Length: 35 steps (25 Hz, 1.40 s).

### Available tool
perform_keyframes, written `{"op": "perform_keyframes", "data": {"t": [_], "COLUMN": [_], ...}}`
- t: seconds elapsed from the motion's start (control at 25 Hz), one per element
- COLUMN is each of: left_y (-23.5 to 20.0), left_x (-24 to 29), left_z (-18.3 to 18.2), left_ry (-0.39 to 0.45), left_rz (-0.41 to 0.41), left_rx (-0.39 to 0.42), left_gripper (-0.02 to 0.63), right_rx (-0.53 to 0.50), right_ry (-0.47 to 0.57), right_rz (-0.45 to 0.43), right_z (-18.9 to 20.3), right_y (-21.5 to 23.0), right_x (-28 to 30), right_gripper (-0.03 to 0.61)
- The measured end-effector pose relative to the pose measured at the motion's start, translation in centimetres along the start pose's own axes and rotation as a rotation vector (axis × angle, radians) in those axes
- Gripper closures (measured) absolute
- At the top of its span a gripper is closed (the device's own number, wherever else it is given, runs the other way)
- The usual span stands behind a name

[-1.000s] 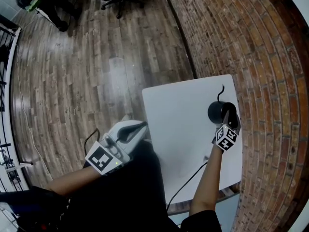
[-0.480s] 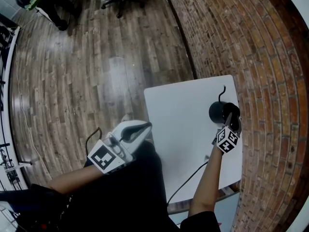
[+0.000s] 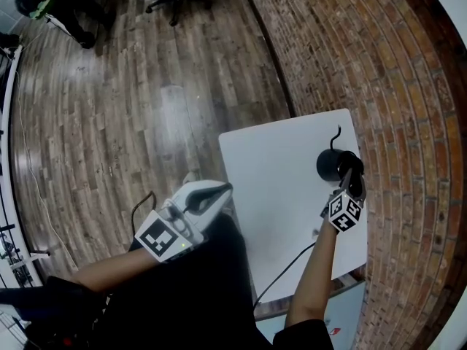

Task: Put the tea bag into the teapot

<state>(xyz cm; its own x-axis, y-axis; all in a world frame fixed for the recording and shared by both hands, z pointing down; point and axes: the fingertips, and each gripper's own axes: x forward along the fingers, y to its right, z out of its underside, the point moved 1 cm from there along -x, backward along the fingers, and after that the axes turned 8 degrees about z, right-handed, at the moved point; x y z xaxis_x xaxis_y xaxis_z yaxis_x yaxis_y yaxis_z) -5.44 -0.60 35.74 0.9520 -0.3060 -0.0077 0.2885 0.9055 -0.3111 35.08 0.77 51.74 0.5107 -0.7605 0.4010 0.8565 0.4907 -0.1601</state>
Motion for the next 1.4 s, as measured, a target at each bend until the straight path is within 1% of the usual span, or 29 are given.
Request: {"op": "perform_keyframes", "data": {"t": [0.2, 0.32, 0.44, 0.52, 0.72, 0.84, 0.96, 1.08, 1.16, 1.28, 1.4], "left_y": [-0.7, -1.4, -1.9, -2.3, -4.0, -5.4, -6.5, -7.2, -7.1, -6.9, -6.6], "left_x": [-0.9, -1.9, -2.6, -2.9, -4.6, -5.8, -6.8, -7.4, -7.4, -6.7, -5.5], "left_z": [-0.3, -0.9, -1.9, -2.3, -3.2, -3.6, -3.9, -4.4, -4.2, -3.5, -3.5], "left_ry": [-0.003, 0.008, 0.013, 0.011, 0.026, 0.03, 0.033, 0.058, 0.059, 0.051, 0.064], "left_rz": [0.043, 0.065, 0.106, 0.138, 0.181, 0.177, 0.17, 0.182, 0.193, 0.195, 0.2], "left_rx": [-0.018, -0.035, 0.01, 0.011, -0.007, 0.003, -0.017, -0.03, -0.032, -0.068, -0.087], "left_gripper": [0.615, 0.615, 0.615, 0.615, 0.615, 0.615, 0.615, 0.615, 0.615, 0.615, 0.615], "right_rx": [0.071, 0.046, 0.024, 0.038, 0.13, 0.203, 0.229, 0.223, 0.189, 0.146, 0.145], "right_ry": [0.033, 0.032, 0.014, 0.006, 0.015, 0.063, 0.101, 0.109, 0.108, 0.108, 0.102], "right_rz": [0.022, 0.014, 0.015, 0.027, 0.058, 0.068, 0.082, 0.087, 0.079, 0.046, 0.013], "right_z": [-1.2, -1.4, -1.3, -1.1, -1.0, -1.9, -3.1, -3.4, -3.4, -3.3, -2.8], "right_y": [-1.0, -3.1, -5.2, -6.3, -8.3, -9.3, -10.2, -11.4, -12.0, -12.9, -13.4], "right_x": [-2.5, -4.1, -5.6, -6.6, -9.1, -10.9, -12.7, -13.4, -13.8, -14.2, -14.0], "right_gripper": [0.488, 0.488, 0.488, 0.488, 0.488, 0.489, 0.489, 0.489, 0.489, 0.489, 0.489]}}
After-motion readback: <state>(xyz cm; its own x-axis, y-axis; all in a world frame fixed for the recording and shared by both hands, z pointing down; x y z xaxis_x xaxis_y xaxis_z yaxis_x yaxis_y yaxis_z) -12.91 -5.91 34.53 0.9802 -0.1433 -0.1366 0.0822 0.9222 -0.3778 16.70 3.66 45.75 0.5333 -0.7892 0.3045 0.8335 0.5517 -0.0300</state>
